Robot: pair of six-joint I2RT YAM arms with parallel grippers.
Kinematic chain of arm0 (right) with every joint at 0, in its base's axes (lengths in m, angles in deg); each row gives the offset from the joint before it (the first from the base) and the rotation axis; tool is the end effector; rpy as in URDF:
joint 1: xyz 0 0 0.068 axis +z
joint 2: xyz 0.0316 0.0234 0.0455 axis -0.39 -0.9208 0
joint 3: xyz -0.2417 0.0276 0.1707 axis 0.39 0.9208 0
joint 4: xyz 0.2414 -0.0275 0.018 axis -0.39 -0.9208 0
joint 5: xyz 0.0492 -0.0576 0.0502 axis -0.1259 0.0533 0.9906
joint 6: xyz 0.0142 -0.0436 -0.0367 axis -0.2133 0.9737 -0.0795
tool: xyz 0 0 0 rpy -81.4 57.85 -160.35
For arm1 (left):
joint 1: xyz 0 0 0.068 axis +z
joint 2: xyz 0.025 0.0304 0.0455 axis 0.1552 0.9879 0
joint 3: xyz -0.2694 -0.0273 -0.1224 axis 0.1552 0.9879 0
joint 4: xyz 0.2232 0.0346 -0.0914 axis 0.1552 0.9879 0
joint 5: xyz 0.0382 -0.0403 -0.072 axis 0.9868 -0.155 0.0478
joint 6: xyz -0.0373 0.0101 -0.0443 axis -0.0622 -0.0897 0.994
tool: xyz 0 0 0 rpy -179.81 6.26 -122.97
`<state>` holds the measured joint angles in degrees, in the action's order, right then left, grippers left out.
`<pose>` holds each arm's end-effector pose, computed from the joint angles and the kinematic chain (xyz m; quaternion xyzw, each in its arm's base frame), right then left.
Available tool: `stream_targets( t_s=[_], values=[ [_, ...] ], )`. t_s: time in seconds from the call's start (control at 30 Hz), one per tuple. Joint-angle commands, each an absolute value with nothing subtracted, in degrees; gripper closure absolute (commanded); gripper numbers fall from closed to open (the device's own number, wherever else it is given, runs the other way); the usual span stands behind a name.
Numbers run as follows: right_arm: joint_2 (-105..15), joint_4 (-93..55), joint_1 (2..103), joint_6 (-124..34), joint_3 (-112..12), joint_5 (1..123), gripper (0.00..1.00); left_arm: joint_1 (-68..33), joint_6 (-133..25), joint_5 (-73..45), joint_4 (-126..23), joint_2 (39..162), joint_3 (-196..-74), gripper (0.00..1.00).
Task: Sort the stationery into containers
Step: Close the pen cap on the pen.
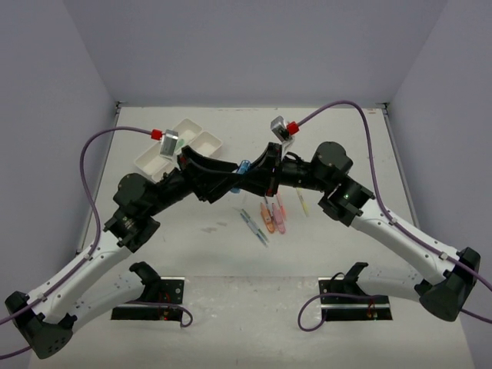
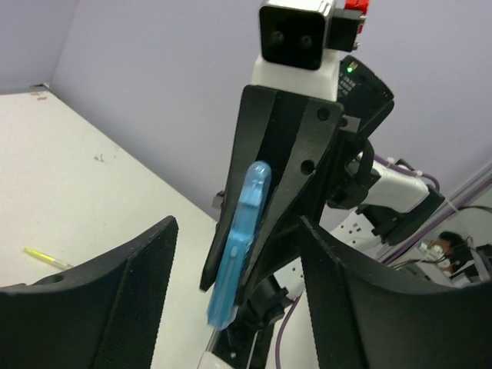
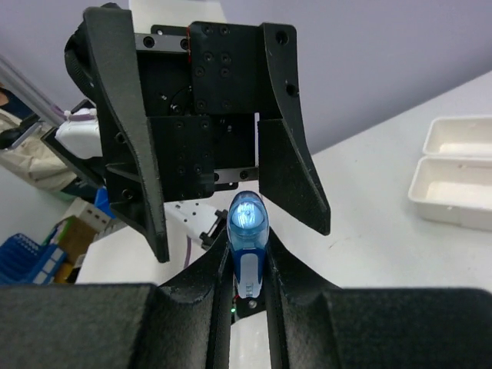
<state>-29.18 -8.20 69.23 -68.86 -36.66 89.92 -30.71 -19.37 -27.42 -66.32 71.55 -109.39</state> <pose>0.1452 0.1876 0.4380 -0.3123 0.5932 0.6018 0.4340 0.1098 -0.1114 0.4160 0.1168 0.5928 -0.6206 0.4998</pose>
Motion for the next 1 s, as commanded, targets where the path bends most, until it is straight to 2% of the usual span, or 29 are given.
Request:
stream_targets(
  t_s=[0.0, 0.23, 0.53, 0.67, 0.8, 0.97],
  values=[
    [-25.6, -5.4, 69.2, -63.5, -35.5, 92.1, 1.0, -30.9, -25.3, -32.8, -58.6, 72.2, -112.3, 0.37],
    [-26.4, -14.7, 69.3, -56.9, -39.4, 99.9, 1.0, -30.8, -24.6, -41.0, -65.2, 74.7, -111.2, 0.54],
    [-27.8, -28.6, 69.3, -50.5, -42.5, 102.6, 1.0, -30.8, -31.6, -42.3, -61.9, 74.1, -115.8, 0.57],
    [-27.3, -30.5, 69.3, -49.5, -42.1, 103.4, 1.0, -30.6, -33.0, -41.7, -59.8, 74.1, -116.9, 0.65],
    [-27.4, -31.6, 69.2, -48.9, -42.5, 103.4, 1.0, -30.5, -32.0, -44.1, -61.2, 75.4, -117.0, 0.77],
    [-27.2, -31.1, 69.3, -49.5, -43.3, 102.5, 1.0, -30.5, -30.1, -47.5, -63.8, 77.5, -115.7, 0.78]
  ],
)
